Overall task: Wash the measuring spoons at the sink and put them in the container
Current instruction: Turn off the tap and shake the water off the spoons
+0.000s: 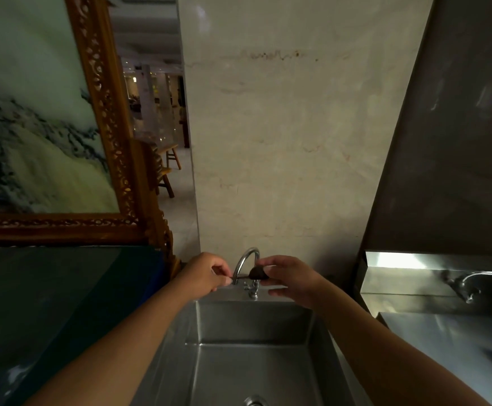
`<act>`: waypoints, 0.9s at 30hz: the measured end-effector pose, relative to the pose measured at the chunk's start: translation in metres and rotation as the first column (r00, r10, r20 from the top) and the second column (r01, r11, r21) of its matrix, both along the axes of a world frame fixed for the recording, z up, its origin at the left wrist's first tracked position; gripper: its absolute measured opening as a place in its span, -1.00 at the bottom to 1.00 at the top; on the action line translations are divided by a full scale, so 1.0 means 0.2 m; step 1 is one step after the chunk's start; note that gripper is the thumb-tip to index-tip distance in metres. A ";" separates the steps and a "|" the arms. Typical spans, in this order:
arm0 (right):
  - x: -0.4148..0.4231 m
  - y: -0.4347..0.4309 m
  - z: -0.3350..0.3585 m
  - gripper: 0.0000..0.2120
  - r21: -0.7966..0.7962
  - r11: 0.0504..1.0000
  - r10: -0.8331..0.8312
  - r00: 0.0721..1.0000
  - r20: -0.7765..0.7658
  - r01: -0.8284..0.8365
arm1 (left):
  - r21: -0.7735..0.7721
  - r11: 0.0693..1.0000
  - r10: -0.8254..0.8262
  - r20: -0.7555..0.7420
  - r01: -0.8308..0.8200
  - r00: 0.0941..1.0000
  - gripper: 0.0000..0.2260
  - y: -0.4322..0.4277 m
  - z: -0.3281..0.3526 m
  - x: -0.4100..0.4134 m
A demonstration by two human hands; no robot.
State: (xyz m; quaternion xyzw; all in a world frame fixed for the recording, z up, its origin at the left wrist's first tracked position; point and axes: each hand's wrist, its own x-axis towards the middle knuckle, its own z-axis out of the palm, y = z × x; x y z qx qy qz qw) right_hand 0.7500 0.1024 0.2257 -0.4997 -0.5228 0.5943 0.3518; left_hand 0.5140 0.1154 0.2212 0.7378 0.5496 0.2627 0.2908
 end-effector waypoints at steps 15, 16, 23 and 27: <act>0.00 -0.02 -0.03 -0.79 -0.044 0.999 0.003 0.999 -0.043 -0.005 | -0.073 0.997 -0.026 -0.008 0.026 1.000 -0.86 -0.01 -0.04 0.01; 0.01 -0.02 -0.03 -0.79 -0.042 0.999 0.001 0.999 -0.042 -0.003 | -0.084 0.996 -0.042 -0.005 0.041 0.999 -0.86 -0.01 -0.03 0.02; 0.05 -0.03 -0.02 -0.80 -0.033 0.999 -0.036 0.999 -0.017 0.035 | -0.161 0.981 -0.123 -0.077 0.110 0.989 -0.80 -0.04 -0.04 0.11; 0.04 -0.02 0.03 -0.83 0.044 0.994 -0.103 0.995 0.002 0.103 | -0.167 0.980 -0.110 -0.002 0.108 0.994 -0.77 -0.06 -0.05 0.17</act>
